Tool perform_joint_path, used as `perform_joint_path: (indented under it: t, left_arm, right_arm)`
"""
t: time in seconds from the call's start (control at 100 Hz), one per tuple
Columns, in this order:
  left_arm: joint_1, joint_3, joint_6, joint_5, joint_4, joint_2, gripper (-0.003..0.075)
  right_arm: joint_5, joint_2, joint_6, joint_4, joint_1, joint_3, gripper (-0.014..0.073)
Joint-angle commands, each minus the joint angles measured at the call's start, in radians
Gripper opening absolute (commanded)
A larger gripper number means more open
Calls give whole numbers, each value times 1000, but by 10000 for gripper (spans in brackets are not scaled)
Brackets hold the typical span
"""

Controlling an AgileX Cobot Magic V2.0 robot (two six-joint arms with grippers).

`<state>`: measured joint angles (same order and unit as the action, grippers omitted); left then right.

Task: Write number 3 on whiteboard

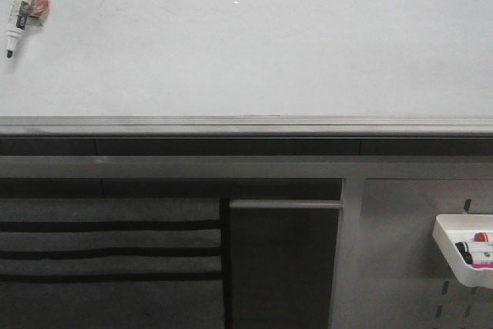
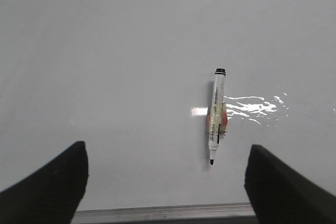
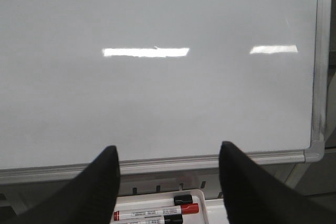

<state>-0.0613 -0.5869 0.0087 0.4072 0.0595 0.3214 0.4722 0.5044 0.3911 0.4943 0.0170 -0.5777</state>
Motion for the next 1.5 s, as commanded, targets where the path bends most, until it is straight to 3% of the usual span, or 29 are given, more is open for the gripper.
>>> perform_joint_path:
  t: [0.0, 0.34, 0.6, 0.75, 0.93, 1.28, 1.49]
  left_arm:
    - [1, -36, -9, -73, -1, 17, 595]
    - [1, -36, -9, -77, -14, 17, 524]
    - [1, -29, -3, -71, -60, 99, 461]
    - [1, -70, 28, -67, -60, 255, 442]
    - [-4, -153, 73, -67, -60, 485, 442]
    - [-112, -319, 102, -96, -31, 878, 442]
    - [-138, -380, 102, -161, -7, 1017, 442]
  right_arm:
    - [-73, 12, -8, 43, 0, -35, 404]
    - [-91, 12, -8, 39, 0, -35, 404]
    - [-92, 32, -64, -200, 28, -47, 404]
    - [-26, 77, -210, -325, 120, -86, 427]
    - [-8, 131, -211, -339, 253, -113, 512]
    - [-14, 174, -217, -381, 513, -154, 509]
    - [-24, 174, -217, -381, 561, -156, 509]
